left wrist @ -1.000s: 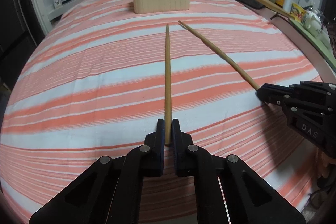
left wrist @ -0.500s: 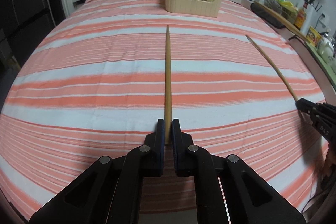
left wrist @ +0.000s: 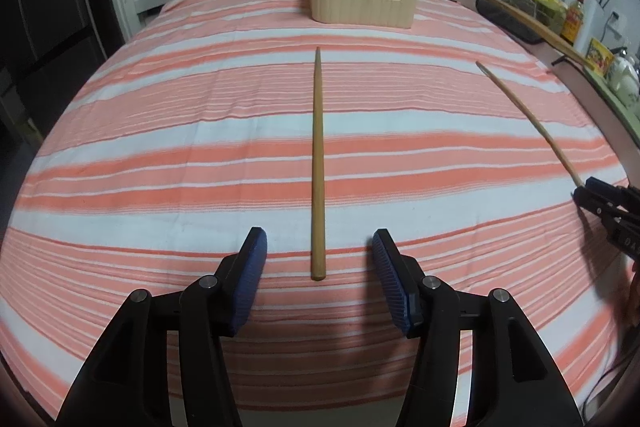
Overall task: Organize utensils
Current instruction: 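Close the left tool on a chopstick while the right tool grasps the other chopstick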
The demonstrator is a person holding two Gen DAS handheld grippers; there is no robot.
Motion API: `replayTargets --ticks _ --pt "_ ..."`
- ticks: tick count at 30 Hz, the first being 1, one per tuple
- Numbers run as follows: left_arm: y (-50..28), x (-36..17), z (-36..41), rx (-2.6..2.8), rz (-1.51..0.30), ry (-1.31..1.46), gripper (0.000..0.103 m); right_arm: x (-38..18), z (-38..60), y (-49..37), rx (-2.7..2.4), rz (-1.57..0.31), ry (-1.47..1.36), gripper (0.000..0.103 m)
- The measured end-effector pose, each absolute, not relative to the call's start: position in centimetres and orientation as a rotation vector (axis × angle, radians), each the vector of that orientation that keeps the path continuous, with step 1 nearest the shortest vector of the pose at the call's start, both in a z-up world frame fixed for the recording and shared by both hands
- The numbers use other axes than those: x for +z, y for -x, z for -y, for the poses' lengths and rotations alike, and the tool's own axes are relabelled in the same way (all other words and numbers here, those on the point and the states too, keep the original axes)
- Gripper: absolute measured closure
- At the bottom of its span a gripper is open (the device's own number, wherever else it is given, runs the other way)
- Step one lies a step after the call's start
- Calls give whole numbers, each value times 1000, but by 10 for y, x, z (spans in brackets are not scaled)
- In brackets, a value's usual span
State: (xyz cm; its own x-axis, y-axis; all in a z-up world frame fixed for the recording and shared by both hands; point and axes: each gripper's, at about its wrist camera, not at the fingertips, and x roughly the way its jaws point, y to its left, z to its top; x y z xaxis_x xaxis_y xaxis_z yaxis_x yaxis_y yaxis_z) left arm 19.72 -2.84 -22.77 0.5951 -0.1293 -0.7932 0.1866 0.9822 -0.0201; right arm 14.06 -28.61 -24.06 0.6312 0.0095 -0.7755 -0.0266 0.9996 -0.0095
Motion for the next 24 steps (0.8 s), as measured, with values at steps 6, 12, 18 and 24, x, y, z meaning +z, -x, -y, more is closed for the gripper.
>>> replayTargets --ticks 6,12,18,24 --pt "-198 -228 31 -181 -913 -85 43 -242 287 -140 22 -882 9 63" --pt "-197 -229 32 -177 -908 -89 42 -242 288 -139 22 -879 6 62" --pt "-197 -229 31 -178 -907 -89 42 -242 287 -139 19 -878 11 62" --pt "-196 -228 28 -198 -915 -76 39 -242 289 -139 28 -877 -5 62"
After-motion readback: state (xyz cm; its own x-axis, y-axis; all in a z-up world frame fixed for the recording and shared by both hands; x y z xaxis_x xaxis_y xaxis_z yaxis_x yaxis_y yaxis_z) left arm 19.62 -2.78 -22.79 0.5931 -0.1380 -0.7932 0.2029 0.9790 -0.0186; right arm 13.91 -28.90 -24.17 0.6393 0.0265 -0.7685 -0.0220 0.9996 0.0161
